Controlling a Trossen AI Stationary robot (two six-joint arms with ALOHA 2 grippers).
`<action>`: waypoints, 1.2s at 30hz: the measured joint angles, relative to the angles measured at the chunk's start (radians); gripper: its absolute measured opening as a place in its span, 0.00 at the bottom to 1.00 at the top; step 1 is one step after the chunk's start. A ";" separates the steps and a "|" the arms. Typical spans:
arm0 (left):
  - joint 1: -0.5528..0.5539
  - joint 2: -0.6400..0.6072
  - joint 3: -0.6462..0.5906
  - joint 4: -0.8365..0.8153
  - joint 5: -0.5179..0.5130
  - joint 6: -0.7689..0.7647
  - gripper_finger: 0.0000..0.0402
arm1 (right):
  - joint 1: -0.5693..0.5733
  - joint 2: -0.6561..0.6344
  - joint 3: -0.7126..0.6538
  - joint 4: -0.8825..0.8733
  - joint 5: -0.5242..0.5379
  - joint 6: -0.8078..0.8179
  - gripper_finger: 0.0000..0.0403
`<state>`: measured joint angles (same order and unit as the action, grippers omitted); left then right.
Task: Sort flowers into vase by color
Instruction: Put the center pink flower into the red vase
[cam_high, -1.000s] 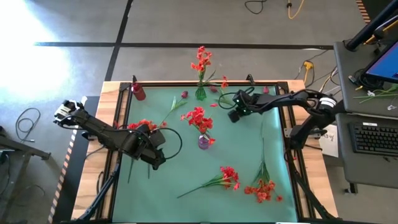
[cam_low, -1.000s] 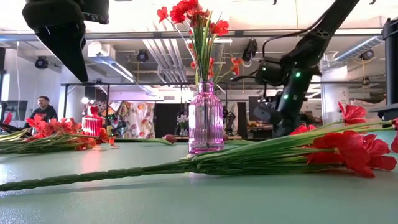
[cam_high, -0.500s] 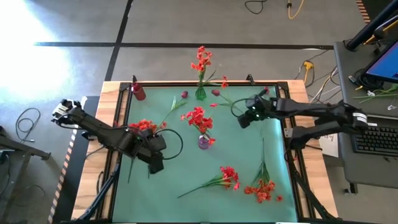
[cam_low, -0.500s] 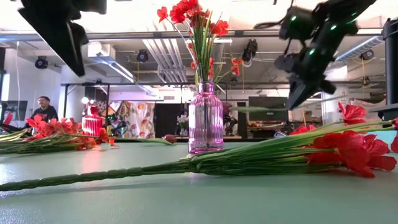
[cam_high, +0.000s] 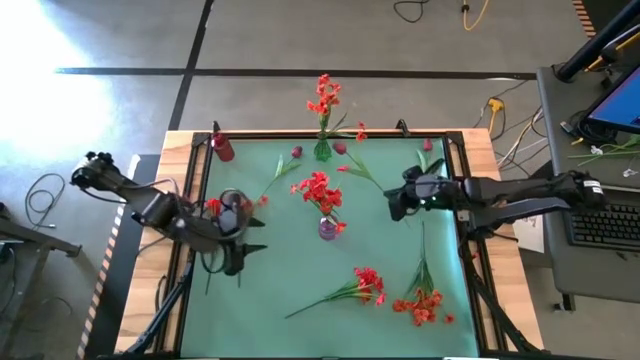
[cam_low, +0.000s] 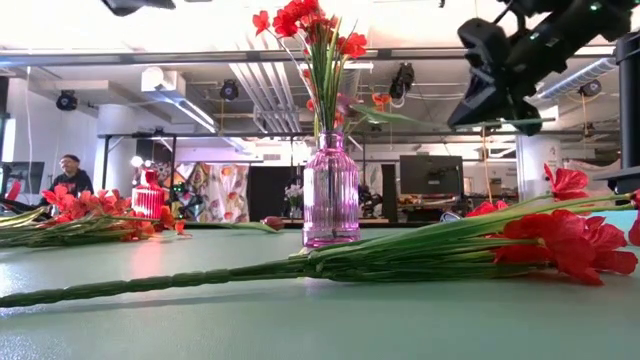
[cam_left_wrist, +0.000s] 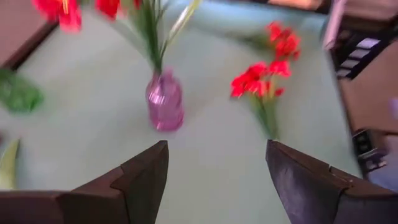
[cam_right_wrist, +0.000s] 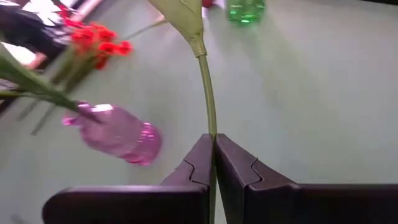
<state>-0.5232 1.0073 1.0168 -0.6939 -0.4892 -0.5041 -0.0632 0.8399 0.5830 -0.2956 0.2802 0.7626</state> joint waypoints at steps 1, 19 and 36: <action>0.000 -0.012 0.000 0.021 0.000 0.018 0.64 | 0.014 -0.008 -0.017 0.037 0.001 0.000 0.02; 0.010 0.079 -0.011 0.803 -0.106 0.667 0.64 | 0.061 -0.019 -0.204 1.084 -0.087 -0.445 0.02; 0.096 0.238 -0.011 1.088 -0.105 0.723 0.64 | 0.110 0.258 0.193 1.045 -0.383 -0.537 0.02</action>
<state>-0.4273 1.2456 1.0054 0.3937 -0.5941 0.2185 0.0470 1.0982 0.7764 0.7493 -0.1028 0.2259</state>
